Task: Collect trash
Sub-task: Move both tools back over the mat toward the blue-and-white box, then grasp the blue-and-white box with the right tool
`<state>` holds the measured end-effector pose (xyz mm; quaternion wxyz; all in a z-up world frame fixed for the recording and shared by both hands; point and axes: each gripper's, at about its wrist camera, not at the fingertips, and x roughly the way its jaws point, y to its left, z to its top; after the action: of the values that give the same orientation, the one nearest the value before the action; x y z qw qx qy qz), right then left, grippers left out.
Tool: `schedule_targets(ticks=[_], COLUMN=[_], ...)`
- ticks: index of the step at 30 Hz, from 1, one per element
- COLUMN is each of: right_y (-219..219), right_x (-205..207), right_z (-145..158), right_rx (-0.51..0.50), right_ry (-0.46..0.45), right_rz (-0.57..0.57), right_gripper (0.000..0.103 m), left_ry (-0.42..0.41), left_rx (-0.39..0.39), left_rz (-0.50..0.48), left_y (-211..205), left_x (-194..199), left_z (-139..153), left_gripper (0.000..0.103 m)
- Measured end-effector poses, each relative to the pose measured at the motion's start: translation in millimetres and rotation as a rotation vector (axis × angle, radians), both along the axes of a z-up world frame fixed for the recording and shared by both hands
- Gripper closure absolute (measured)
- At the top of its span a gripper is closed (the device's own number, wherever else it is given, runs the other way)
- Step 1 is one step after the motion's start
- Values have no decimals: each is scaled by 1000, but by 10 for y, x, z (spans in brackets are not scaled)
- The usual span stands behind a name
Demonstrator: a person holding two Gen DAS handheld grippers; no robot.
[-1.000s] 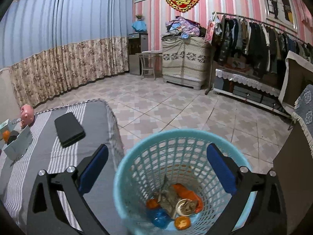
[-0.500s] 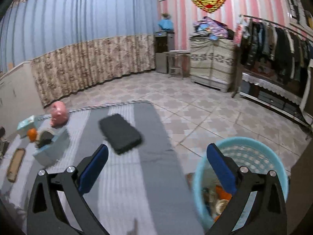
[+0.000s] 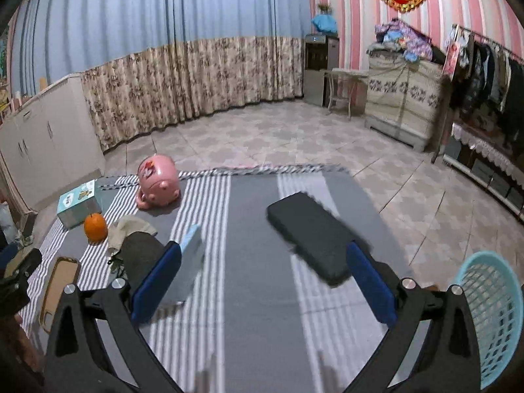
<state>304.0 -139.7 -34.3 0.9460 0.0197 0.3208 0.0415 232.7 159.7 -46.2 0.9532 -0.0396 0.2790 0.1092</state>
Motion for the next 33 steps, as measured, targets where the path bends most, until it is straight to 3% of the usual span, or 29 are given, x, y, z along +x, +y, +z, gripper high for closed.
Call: schedule_targets(ticks=[11,16,20,24,33], right_y=[358,403,440,386,453], right_x=[71,130,189,205,210], right_z=[-448,-499,-559,-604,-588], right_rx=[24,59,20,76,89], right_ry=[59,89,105,123,128], right_rz=[70,79,72,71,77], right_gripper=[5,5,5,5,5], left_ry=[30,46,48,43,35], left_rx=[-23,-62,-49,-40,-40], left_rz=[-4,-4,-12,-18,-25], left_y=[50,88,48,21,22], left_x=[59,63,52,15,-67], left_z=[-165,-227,-231,-204,-152], left_gripper=[5,5,5,5,5])
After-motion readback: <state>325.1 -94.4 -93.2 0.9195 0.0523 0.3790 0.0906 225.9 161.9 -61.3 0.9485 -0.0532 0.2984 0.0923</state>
